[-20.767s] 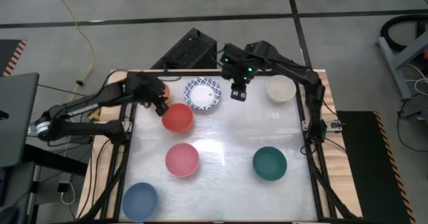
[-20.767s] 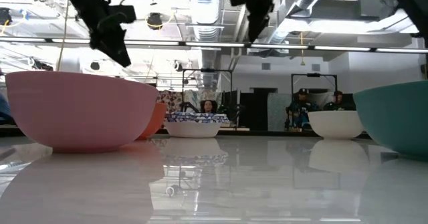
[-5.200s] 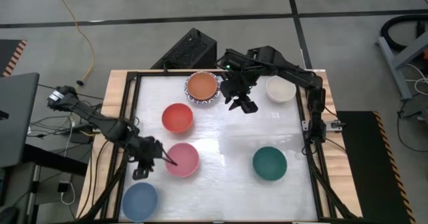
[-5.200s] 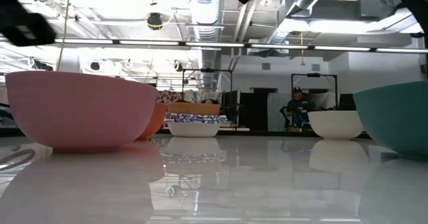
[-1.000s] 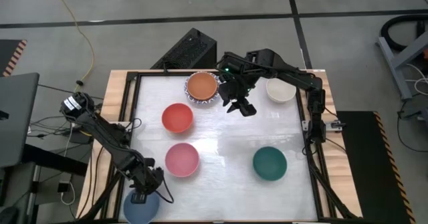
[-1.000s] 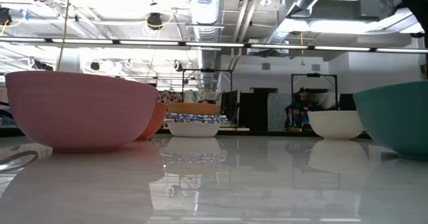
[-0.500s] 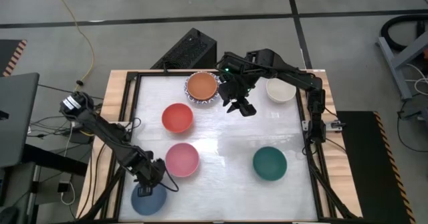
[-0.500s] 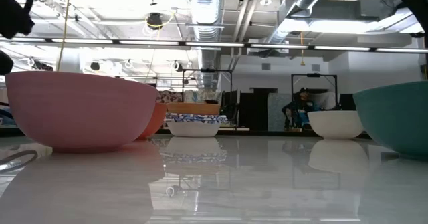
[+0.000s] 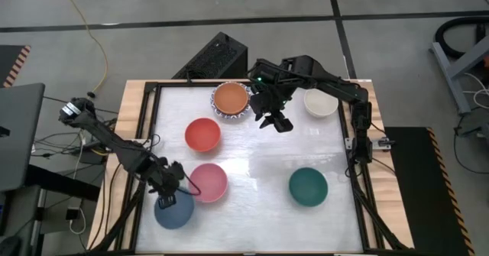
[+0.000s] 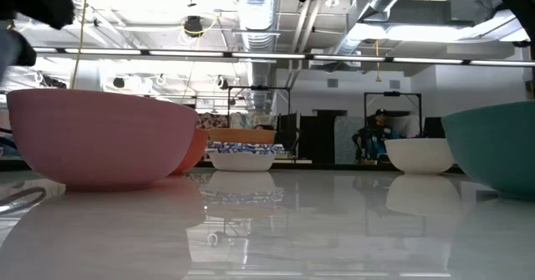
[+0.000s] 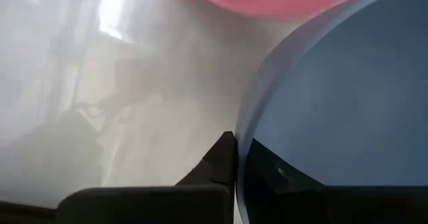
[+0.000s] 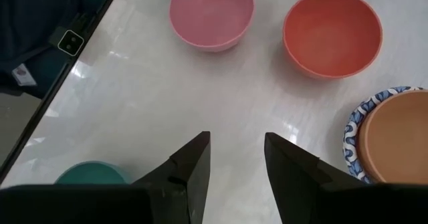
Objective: Nest bowls inside each other
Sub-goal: Stack the blue bowl onto the stack of bowls
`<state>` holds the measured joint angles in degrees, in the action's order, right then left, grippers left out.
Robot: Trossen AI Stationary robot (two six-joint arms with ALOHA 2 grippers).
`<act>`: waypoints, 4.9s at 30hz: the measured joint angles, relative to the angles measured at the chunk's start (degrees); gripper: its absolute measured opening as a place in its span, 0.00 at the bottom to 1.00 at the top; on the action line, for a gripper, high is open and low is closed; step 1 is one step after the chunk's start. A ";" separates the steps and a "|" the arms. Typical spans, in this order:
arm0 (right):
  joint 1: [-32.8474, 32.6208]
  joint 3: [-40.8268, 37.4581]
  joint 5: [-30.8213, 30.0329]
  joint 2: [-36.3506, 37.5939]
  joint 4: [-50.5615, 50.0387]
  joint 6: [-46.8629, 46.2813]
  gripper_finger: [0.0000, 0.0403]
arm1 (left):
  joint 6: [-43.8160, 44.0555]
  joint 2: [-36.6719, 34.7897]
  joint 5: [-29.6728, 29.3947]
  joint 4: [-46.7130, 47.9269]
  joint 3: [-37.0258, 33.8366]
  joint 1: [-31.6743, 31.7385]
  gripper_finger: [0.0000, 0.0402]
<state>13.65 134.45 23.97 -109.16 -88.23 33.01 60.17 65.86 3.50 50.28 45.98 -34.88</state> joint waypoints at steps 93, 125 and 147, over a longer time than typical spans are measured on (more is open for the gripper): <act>-16.61 -9.49 -6.21 -5.61 26.87 25.77 0.41 | -50.94 14.85 9.46 13.30 26.58 58.07 0.00; -17.05 -9.38 -18.23 -11.93 31.83 30.50 0.41 | -57.29 14.83 6.63 15.20 26.58 57.88 0.00; -16.91 -9.38 -23.06 -11.30 31.93 30.03 0.41 | -55.64 14.83 7.39 10.00 26.58 56.93 0.00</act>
<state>-3.26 125.08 0.91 -120.46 -56.29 63.04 4.54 80.68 10.89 60.28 72.55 22.05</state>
